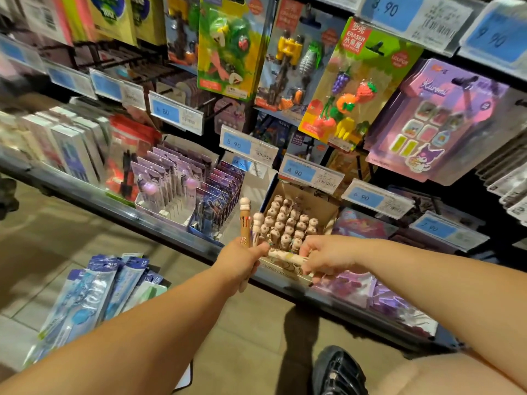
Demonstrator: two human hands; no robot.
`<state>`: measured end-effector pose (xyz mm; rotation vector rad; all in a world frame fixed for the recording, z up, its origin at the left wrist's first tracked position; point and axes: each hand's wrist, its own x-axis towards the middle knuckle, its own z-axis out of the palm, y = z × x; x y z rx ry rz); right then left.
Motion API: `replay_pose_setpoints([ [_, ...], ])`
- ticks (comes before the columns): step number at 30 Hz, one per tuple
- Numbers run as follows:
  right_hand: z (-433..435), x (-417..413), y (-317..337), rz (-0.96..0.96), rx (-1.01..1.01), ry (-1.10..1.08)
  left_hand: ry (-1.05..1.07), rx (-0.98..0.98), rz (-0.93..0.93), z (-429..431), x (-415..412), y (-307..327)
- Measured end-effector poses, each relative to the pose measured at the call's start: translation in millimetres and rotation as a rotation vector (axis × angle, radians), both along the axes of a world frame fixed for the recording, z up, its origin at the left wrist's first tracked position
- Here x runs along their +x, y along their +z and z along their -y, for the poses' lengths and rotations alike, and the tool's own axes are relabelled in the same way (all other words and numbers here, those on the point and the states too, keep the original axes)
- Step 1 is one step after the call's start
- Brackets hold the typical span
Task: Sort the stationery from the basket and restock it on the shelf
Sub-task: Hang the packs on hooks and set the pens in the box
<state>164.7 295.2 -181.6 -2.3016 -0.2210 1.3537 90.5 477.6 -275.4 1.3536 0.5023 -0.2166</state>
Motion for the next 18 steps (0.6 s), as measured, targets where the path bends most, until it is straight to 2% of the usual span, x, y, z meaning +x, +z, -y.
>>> replay_pose_setpoints([
  [2,13.1,4.6,-3.1,0.013,0.033,-0.073,0.022,-0.008,-0.015,1.8,1.1,0.2],
  [6,39.6,14.2,-12.1,0.05,0.221,-0.362,0.014,-0.023,0.013,16.1,1.2,8.0],
  [10,60.2,16.4,-17.1,0.219,0.321,-0.65,0.012,-0.026,0.053,28.1,4.7,8.6],
  [15,68.5,22.1,-18.6,0.498,0.144,-0.751,-0.043,-0.027,0.035,37.2,10.0,1.5],
  [18,69.0,23.4,-18.6,0.654,-0.166,-0.553,-0.077,-0.034,0.063,40.2,10.5,-0.7],
])
